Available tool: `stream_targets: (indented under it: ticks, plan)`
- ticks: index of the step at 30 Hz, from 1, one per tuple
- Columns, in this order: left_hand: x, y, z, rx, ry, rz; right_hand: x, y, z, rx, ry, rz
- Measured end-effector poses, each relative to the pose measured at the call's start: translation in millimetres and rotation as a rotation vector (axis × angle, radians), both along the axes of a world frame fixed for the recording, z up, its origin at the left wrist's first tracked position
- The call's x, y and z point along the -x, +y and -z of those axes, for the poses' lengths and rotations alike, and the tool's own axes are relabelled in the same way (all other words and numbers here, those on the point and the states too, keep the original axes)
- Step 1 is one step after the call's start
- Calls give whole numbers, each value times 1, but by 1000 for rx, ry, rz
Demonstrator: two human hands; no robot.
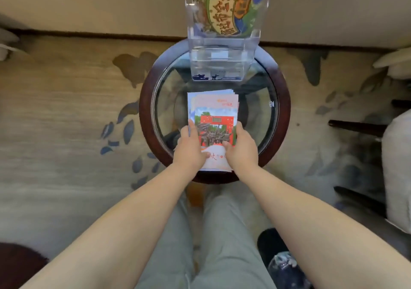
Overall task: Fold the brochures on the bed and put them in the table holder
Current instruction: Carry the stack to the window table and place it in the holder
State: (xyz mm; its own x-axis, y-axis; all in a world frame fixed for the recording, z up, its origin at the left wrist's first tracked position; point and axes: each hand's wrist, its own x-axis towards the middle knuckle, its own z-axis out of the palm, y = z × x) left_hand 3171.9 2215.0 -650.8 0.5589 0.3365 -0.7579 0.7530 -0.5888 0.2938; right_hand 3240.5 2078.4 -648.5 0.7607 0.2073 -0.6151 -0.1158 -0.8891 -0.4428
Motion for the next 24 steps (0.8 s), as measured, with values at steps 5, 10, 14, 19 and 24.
stream_targets:
  ticks: [5,10,14,19,24]
  plan:
    - [-2,-7,29,-63,-44,-77,2,4,35,-18,33,41]
    - [-4,-23,39,-100,-53,-38,5,5,46,123,-51,-17]
    - [-8,-29,32,-109,13,13,-1,9,45,135,-19,46]
    - [-18,-28,29,-30,-101,-262,-8,15,40,85,23,172]
    - [-20,-22,28,16,-206,-456,-3,12,35,91,-7,226]
